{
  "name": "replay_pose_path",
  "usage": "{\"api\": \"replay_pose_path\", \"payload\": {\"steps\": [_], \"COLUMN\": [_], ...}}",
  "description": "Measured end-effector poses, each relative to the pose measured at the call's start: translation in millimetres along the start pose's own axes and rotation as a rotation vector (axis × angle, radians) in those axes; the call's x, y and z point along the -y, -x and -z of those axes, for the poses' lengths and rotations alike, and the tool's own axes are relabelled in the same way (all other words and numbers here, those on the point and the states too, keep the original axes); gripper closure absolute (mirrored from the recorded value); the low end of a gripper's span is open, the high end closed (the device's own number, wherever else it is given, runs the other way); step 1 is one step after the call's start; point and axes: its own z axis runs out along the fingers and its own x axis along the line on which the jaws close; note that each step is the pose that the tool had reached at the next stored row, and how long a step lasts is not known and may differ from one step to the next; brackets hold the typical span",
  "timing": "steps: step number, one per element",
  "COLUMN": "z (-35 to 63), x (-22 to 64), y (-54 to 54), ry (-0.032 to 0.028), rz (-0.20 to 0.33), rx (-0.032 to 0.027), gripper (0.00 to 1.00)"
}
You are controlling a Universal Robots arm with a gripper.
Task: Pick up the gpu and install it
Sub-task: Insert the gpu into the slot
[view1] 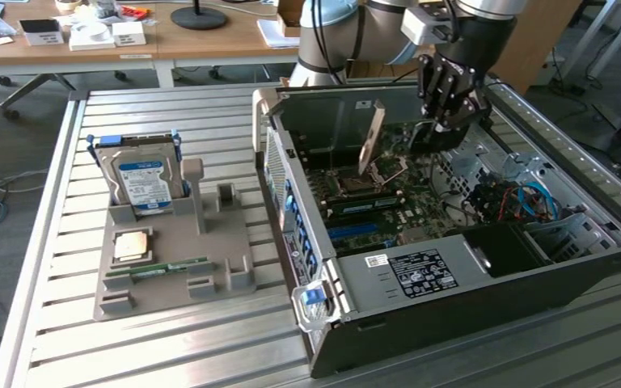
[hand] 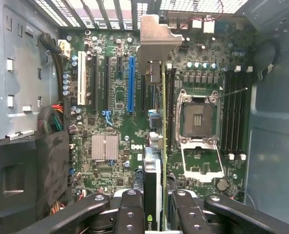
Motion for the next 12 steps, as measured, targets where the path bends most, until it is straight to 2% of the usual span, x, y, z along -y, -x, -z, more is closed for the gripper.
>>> {"api": "replay_pose_path", "payload": {"steps": [7, 12], "z": [-6.5, -6.7], "x": [-4.7, -4.7], "y": [-3.1, -3.1], "ry": [-0.001, -0.001], "rz": [0.0, 0.0], "rx": [0.0001, 0.0001], "gripper": [0.73, 0.73]}}
